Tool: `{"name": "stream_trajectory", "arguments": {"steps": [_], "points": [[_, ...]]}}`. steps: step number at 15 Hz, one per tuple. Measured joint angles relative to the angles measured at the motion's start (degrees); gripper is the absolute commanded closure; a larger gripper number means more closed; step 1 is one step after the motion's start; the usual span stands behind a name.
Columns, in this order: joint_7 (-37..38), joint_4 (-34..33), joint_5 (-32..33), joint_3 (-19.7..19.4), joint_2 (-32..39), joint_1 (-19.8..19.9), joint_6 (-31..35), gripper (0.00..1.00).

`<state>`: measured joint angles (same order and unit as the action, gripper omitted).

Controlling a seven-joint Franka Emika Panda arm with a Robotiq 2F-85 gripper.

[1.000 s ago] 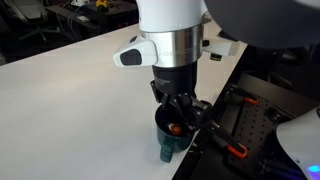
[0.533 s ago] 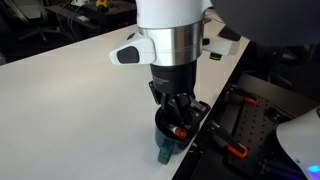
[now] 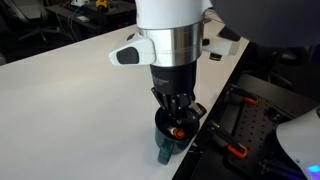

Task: Remove the marker from the mug cup and place it on the table

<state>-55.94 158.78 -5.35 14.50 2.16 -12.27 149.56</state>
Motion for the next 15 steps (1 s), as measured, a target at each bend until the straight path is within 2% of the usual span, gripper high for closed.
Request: {"name": "stream_trajectory", "arguments": {"steps": [1,5,6,8,10,15], "points": [[0.0,0.0,0.0,0.0,0.0,0.0,0.0,0.78],[0.0,0.0,-0.1,0.0,0.0,0.0,-0.1,0.57],[0.0,0.0,-0.3,0.0,0.0,0.0,-0.3,0.62],[-0.1,0.0,-1.1,0.0,0.0,0.0,-0.5,0.84],[-0.4,-0.3,-2.3,0.0,-0.1,0.0,-0.5,0.98],[-1.2,-1.2,-4.7,0.0,-1.1,0.0,-0.8,1.0]]}}
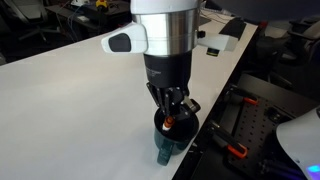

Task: Remove the marker from the mug cup and place it on the table

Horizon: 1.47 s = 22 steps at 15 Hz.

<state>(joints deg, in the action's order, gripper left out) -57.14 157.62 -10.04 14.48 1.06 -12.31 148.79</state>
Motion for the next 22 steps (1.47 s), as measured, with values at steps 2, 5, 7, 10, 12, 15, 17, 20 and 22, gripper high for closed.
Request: {"name": "stream_trajectory", "arguments": {"steps": [2,5,7,10,12,15,17,20,22], "points": [[0.0,-0.3,-0.1,0.0,-0.8,0.0,-0.3,1.0],[0.0,-0.8,-0.1,0.0,-2.5,-0.1,-0.6,1.0],[0.0,-1.0,-0.1,-0.2,-3.7,-0.1,-0.8,1.0],[0.0,-1.0,0.0,-0.6,-4.9,-0.1,-1.0,1.0],[0.0,-1.1,0.0,-0.9,-5.5,-0.2,-1.8,1.0],[0.3,-1.5,0.1,-1.2,-6.7,-0.2,-7.0,1.0],[0.3,-2.2,0.0,-1.7,-7.7,-0.2,-11.9,0.73],[0.3,-2.5,0.0,-2.2,-8.4,-0.3,-14.0,0.76],[0.3,-2.5,0.0,-2.2,-8.1,-0.3,-13.9,0.48]]}}
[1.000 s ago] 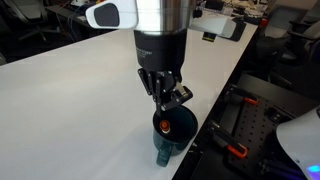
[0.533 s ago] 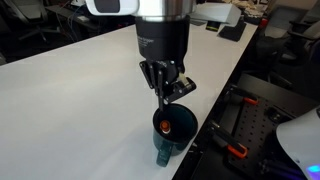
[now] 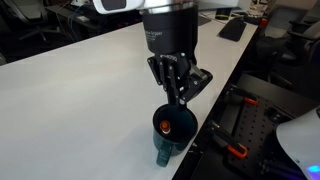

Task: Remove the marker from the mug cup and place it on the table

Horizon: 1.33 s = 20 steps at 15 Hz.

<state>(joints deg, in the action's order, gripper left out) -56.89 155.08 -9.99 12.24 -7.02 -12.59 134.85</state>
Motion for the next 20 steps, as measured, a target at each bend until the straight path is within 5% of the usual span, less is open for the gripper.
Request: {"name": "stream_trajectory", "arguments": {"steps": [8,20], "points": [[0.0,0.1,0.0,-1.1,0.2,0.0,0.0,0.0],[-2.5,1.0,-0.3,-3.8,3.5,0.7,1.2,0.0]]}}
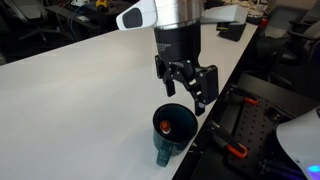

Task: Remove the marker from the mug cup and place it on the table

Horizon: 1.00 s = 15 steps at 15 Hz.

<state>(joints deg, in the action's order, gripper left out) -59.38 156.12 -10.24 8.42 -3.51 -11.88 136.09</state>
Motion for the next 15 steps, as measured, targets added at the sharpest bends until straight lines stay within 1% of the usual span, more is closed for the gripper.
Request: {"name": "stream_trajectory", "arguments": {"steps": [5,8,11,12,14,15], "points": [[-5.0,0.5,-3.6,0.5,0.4,-0.9,0.9,0.0],[-9.4,0.5,-8.5,1.9,0.5,-2.0,2.3,0.0],[-13.7,0.5,-13.0,3.3,1.1,-3.2,4.1,0.03],[-14.8,0.5,-13.9,3.6,1.4,-3.5,4.6,0.26],[-16.4,0.5,-15.1,4.5,1.8,-3.8,5.6,0.29],[-17.1,0.5,-15.5,4.7,1.8,-3.9,5.8,0.36]]}}
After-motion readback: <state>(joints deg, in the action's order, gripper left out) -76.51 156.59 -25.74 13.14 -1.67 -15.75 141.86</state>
